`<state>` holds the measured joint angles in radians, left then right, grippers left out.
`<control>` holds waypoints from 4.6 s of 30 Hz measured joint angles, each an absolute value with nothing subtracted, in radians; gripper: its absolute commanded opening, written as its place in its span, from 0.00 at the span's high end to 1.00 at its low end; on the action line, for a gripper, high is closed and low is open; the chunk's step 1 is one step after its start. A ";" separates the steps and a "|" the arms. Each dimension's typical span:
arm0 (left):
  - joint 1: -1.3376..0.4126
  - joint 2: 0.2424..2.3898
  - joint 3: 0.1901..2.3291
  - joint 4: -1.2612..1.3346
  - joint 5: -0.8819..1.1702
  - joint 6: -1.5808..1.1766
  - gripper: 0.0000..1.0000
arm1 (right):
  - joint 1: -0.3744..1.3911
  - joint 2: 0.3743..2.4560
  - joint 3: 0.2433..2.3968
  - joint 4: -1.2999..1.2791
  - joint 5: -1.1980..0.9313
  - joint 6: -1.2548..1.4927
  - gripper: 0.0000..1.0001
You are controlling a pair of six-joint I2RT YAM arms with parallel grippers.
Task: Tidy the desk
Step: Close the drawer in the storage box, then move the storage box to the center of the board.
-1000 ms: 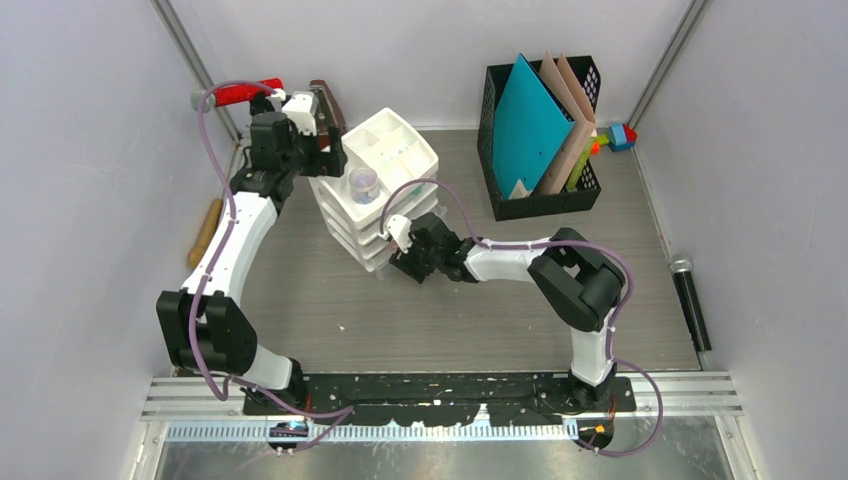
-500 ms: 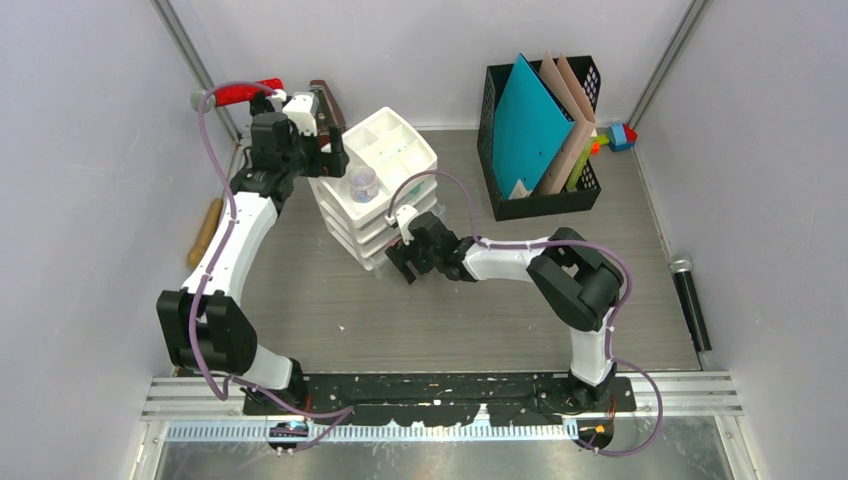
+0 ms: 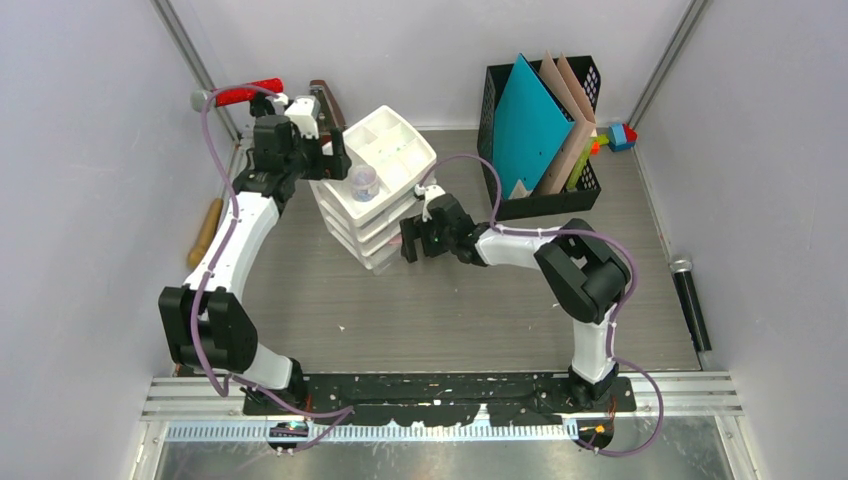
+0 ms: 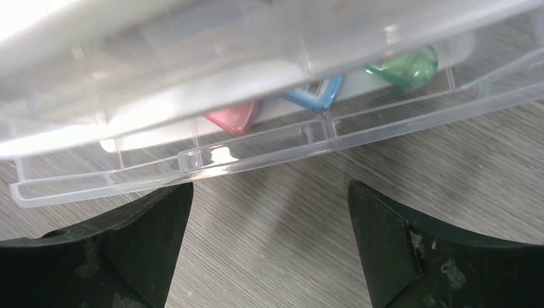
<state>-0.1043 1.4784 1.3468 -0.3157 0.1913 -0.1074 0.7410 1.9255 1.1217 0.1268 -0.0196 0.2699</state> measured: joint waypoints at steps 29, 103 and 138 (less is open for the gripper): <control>-0.098 1.519 1.390 -0.337 0.199 -0.047 0.01 | 0.688 1.853 1.128 -0.011 -0.168 0.351 0.00; 0.200 1.541 1.518 -0.632 0.044 0.378 0.02 | 0.567 1.526 1.050 -0.308 -0.183 -0.112 0.00; 0.207 1.676 1.647 -0.593 0.112 0.266 0.25 | 0.492 1.451 1.090 -0.387 -0.102 -0.146 0.01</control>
<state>0.2073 1.6756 1.6474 -0.5930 0.1123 0.2657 0.4923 1.4506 1.0901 -0.3866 -0.1024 -0.1463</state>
